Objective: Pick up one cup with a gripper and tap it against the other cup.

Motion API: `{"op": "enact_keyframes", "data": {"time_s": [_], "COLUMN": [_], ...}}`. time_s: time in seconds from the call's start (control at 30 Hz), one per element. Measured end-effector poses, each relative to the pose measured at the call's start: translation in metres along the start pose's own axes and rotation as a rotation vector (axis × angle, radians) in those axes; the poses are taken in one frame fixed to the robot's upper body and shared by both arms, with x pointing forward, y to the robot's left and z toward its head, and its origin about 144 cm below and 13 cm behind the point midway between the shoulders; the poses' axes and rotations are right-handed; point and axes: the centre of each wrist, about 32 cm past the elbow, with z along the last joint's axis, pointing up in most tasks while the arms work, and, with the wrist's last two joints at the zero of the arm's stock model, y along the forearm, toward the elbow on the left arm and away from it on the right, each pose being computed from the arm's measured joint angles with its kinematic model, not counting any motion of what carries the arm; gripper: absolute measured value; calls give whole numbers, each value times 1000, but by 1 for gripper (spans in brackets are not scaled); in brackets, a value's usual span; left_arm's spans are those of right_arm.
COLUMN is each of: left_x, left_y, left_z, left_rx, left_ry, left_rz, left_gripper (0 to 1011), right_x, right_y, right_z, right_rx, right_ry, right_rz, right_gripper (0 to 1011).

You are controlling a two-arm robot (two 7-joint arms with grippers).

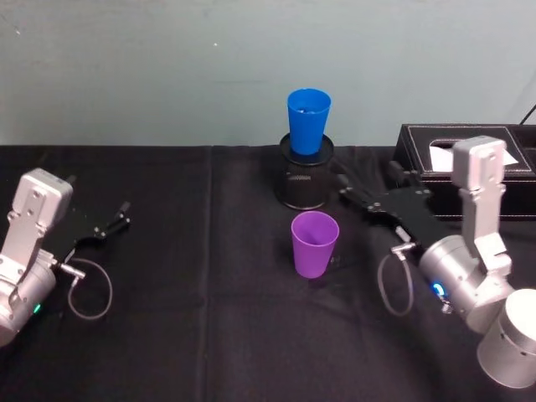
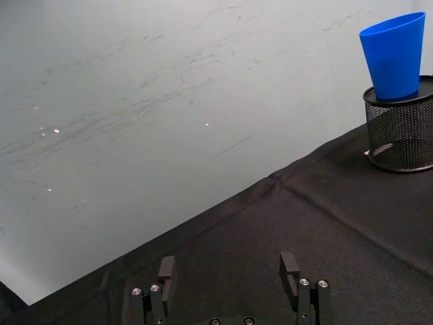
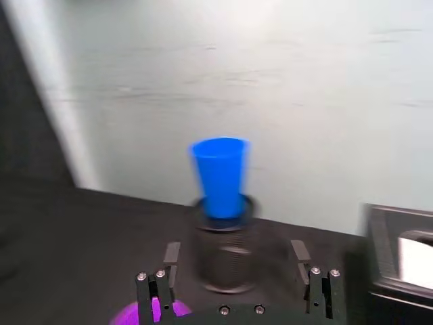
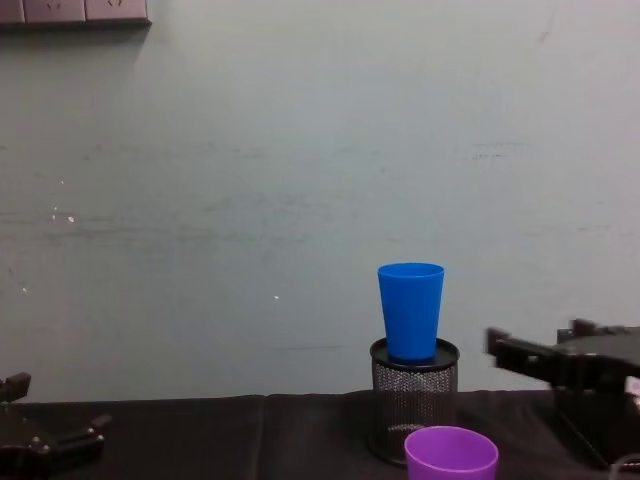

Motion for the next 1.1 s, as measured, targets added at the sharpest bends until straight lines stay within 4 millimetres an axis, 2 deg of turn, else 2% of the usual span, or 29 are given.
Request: {"op": "enact_keyframes", "data": {"time_s": [0.17,0.3,0.4,1.1], "left_x": [0,0,0,0], "left_y": [0,0,0,0], "left_z": [0,0,0,0], "left_rx": [0,0,0,0], "left_ry": [0,0,0,0], "left_rz": [0,0,0,0], "left_gripper": [1000,1000,1000,1000], "right_x": [9,13,13,13], "right_y": [-1,1,3,2], "right_z": [-3,-14,-19,-16], "right_rx": [-33,-79,-80,-79], "right_ry": [-4,-19,-19,-22], "right_rz": [-117,-178,-187,-184], "right_gripper": [1003,1003,1002,1003]}}
